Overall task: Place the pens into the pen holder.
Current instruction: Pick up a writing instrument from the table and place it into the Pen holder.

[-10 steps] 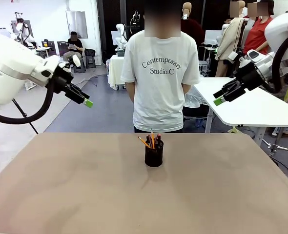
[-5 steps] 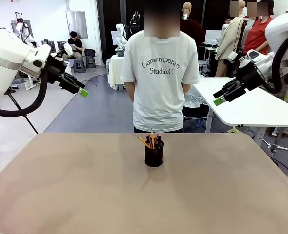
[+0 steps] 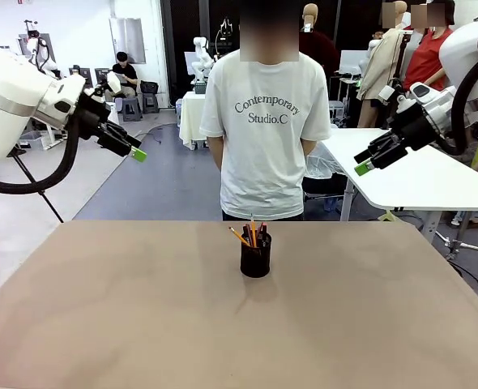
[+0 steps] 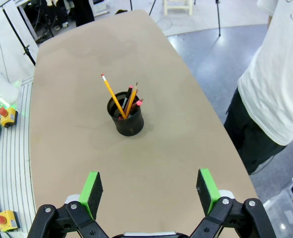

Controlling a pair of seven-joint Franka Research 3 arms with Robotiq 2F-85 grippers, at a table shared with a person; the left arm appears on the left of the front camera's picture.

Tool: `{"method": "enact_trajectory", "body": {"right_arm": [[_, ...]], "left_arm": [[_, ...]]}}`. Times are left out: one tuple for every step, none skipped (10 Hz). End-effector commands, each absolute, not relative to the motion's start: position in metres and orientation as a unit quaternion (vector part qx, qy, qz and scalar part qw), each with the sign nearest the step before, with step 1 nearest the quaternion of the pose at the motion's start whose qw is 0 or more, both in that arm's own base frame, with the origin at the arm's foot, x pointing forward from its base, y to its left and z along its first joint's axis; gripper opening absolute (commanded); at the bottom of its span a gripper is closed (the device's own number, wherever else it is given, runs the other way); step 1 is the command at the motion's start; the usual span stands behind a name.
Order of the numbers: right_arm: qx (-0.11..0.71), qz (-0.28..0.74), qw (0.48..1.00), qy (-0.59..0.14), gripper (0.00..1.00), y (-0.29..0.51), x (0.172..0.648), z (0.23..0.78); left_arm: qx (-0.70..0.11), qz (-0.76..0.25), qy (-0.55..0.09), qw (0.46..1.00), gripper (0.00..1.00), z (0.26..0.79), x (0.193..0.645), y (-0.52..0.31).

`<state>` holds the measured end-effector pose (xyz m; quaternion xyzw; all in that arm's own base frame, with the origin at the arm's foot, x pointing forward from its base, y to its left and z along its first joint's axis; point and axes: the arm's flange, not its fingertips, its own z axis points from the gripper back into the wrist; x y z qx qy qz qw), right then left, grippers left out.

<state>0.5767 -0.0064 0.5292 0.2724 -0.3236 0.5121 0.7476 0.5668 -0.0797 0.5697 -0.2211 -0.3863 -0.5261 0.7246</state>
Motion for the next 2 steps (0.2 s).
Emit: {"method": "enact_trajectory", "body": {"right_arm": [[0.27, 0.511, 0.747, -0.327, 1.0, -0.0053, 0.5794, 0.5316], [0.27, 0.511, 0.747, -0.327, 1.0, -0.0053, 0.5794, 0.5316]], "left_arm": [[-0.215, -0.528, -0.385, 0.726, 1.0, 0.5708, 0.5664, -0.0784], [-0.215, -0.528, -0.385, 0.726, 1.0, 0.5708, 0.5664, -0.0784]]}}
